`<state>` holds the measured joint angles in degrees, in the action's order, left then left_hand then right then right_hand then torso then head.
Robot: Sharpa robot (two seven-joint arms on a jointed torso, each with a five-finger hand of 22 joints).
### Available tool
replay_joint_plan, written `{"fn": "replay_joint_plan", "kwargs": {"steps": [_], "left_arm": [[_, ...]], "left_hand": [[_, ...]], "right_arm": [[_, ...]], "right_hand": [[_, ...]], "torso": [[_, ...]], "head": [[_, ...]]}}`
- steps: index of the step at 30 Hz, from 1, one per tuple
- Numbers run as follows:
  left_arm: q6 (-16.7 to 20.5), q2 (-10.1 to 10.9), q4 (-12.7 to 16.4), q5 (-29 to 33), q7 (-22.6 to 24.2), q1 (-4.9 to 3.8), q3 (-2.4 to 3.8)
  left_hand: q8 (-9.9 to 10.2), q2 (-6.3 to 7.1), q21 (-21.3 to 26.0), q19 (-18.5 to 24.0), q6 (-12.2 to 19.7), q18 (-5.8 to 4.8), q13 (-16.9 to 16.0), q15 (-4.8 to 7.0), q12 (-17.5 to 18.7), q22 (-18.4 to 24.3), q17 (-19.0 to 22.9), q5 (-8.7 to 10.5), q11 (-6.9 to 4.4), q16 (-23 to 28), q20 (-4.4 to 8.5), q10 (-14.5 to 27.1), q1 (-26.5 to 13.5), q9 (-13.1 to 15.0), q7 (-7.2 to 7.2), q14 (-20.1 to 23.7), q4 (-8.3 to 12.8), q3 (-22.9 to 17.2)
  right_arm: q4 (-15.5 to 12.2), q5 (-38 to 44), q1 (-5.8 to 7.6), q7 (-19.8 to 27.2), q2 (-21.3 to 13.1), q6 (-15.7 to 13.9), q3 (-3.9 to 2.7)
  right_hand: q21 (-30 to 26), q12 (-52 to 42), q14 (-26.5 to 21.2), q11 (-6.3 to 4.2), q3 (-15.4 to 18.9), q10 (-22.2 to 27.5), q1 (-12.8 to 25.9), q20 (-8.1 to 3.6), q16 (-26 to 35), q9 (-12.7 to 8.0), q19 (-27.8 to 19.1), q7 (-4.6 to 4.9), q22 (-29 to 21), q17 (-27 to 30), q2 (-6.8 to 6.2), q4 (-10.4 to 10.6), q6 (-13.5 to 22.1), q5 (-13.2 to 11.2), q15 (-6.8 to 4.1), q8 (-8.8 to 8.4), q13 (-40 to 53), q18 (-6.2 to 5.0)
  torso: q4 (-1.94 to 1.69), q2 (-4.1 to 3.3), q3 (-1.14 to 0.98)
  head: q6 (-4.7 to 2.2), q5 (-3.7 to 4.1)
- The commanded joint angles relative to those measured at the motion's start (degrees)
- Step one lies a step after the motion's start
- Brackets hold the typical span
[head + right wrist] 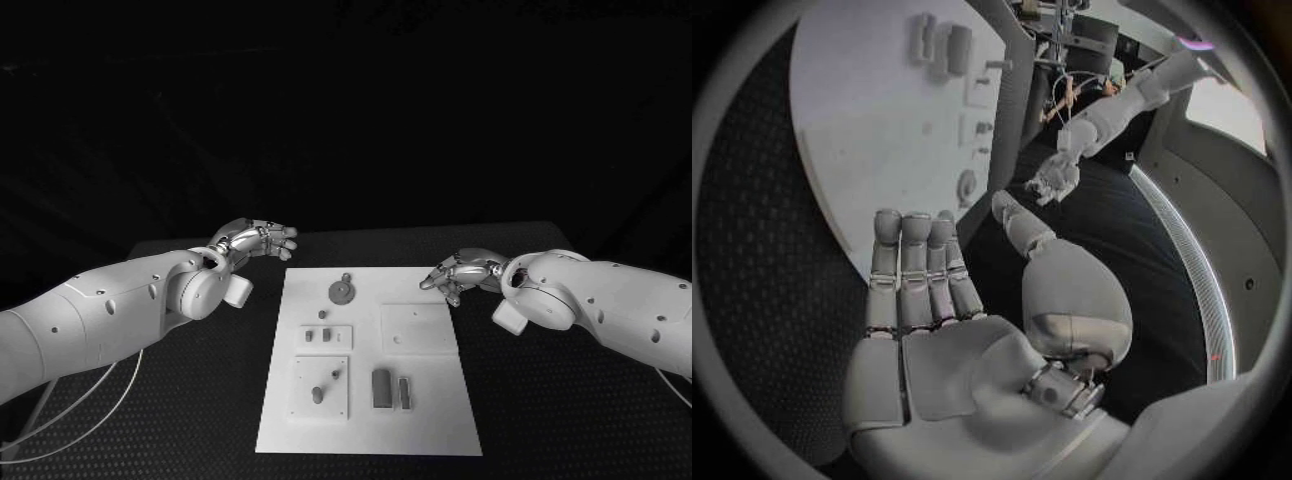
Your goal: Assemble the parts on the task board
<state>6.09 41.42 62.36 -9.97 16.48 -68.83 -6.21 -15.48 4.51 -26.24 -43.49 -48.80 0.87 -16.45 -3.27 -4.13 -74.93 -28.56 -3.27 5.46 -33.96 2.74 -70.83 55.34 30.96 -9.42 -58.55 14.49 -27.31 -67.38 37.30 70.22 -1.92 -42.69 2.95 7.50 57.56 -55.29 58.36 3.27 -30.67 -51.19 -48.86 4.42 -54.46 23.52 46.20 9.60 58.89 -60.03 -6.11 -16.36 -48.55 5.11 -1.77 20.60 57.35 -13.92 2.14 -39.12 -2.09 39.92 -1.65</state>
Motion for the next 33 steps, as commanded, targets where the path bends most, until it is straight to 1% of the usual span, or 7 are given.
{"fn": "replay_joint_plan", "kwargs": {"steps": [1,11,14,16,19,23,33], "left_arm": [[0.8,-0.8,-1.0,3.1,1.8,-0.28,0.07],[2.3,-4.4,-5.7,5.6,1.7,-1.01,0.11],[2.9,-5.4,-7.1,7.0,1.7,-1.00,0.12],[3.5,-6.2,-8.0,8.1,2.6,-0.98,0.13],[4.2,-6.4,-8.4,9.9,4.0,-0.96,0.13],[5.1,-7.8,-10.1,10.5,6.2,-0.82,0.17],[4.0,-9.2,-11.5,10.7,7.5,-0.03,0.21]], "left_hand": [[0.3,-0.10,0.6,0.8,0.3,-0.13,0.7,-0.46,0.5,-1.1,0.3,-0.02,0.66,1.3,-0.56,1.9,0.0,-0.2,-0.31,1.1,0.3,-0.1],[1.4,0.23,2.2,3.4,2.8,0.70,3.5,-2.82,0.5,-1.2,1.0,0.03,1.85,6.7,-2.88,8.4,-0.4,-1.0,-0.29,6.3,-0.2,-0.2],[1.5,0.25,2.3,3.6,3.1,0.76,3.8,-2.95,0.5,-1.2,1.0,0.03,1.90,7.0,-3.02,8.8,-0.5,-1.0,-0.27,6.7,-0.2,-0.2],[3.3,0.87,4.6,7.6,6.6,-0.29,6.0,-4.41,0.5,-0.5,2.8,-0.06,1.74,11.6,-4.43,16.5,-1.7,-1.8,0.67,14.5,-0.5,0.3],[4.5,1.29,8.3,14.1,9.9,-0.87,8.1,-5.49,0.4,0.0,4.2,0.33,1.04,15.2,-6.52,21.7,-2.8,-2.3,2.02,20.2,-1.9,0.4],[5.6,3.25,10.8,19.0,13.8,-0.87,10.2,-5.22,0.5,-0.7,5.2,0.27,-0.13,17.7,-8.93,26.7,-4.0,-2.5,3.32,25.1,-4.6,0.2],[5.3,3.25,12.0,22.3,16.5,-0.87,11.7,-4.84,0.1,-1.4,4.8,0.34,-1.11,18.1,-10.30,29.3,-5.9,-1.6,4.61,27.6,-7.7,0.7]], "right_arm": [[3.4,-6.0,0.08,7.5,1.6,-5.7,-0.23],[13.9,-11.4,-0.35,12.6,8.3,-11.4,-0.63],[16.4,-13.7,-1.63,14.0,10.4,-12.9,-1.92],[18.3,-14.5,-2.95,15.3,11.9,-14.0,-3.24],[20.1,-17.3,-4.14,16.0,13.4,-14.5,-5.03],[21.3,-18.4,-5.19,17.2,14.4,-15.9,-6.56],[21.9,-20.0,-5.61,17.5,14.5,-15.8,-7.61]], "right_hand": [[-3.3,2.7,-1.3,0.43,-0.3,1.2,-0.8,1.26,3.4,0.1,-1.6,0.15,-2.0,3.1,0.22,-0.1,0.5,0.3,0.91,0.36,-3.7,-0.27],[-19.4,20.2,-9.8,4.65,-2.1,6.3,-1.7,6.13,21.9,0.0,-12.0,0.39,-11.0,16.3,0.30,0.1,3.2,1.7,8.05,0.44,-24.6,2.02],[-21.9,23.6,-14.0,5.41,-2.7,9.6,-1.5,6.62,25.3,-0.3,-15.3,-0.21,-12.2,18.0,0.61,1.0,4.4,2.6,9.22,-0.10,-26.9,2.94],[-25.8,31.4,-12.3,5.28,-4.2,5.3,-1.9,7.32,30.7,-0.1,-15.8,-0.35,-14.9,23.3,0.31,0.3,5.3,2.8,10.11,0.30,-36.0,2.58],[-28.9,36.3,-12.3,4.87,-3.0,2.2,-0.7,8.34,34.1,-0.3,-16.3,-1.28,-17.1,26.9,1.91,1.6,6.3,2.9,9.60,0.24,-41.7,2.66],[-31.3,40.7,-13.3,4.54,-2.2,1.1,-0.7,8.97,36.3,-0.7,-17.8,-1.88,-18.4,29.7,2.21,2.1,7.1,2.2,9.34,-0.31,-45.8,2.83],[-32.9,45.5,-13.8,4.37,-1.3,-0.5,-0.9,9.52,38.1,-1.0,-19.0,-2.23,-19.2,32.2,2.69,2.7,7.8,2.2,9.15,-0.63,-49.5,2.77]], "torso": [[0.19,1.29,-0.12],[0.78,3.29,-0.11],[0.89,3.73,-0.09],[1.21,4.18,0.01],[1.08,4.24,0.33],[1.28,4.38,0.27],[1.07,4.89,-0.13]], "head": [[-1.88,0.13],[-4.01,0.09],[-4.57,0.09],[-5.25,-0.24],[-6.04,-0.04],[-6.98,-0.14],[-7.77,-1.14]]}}
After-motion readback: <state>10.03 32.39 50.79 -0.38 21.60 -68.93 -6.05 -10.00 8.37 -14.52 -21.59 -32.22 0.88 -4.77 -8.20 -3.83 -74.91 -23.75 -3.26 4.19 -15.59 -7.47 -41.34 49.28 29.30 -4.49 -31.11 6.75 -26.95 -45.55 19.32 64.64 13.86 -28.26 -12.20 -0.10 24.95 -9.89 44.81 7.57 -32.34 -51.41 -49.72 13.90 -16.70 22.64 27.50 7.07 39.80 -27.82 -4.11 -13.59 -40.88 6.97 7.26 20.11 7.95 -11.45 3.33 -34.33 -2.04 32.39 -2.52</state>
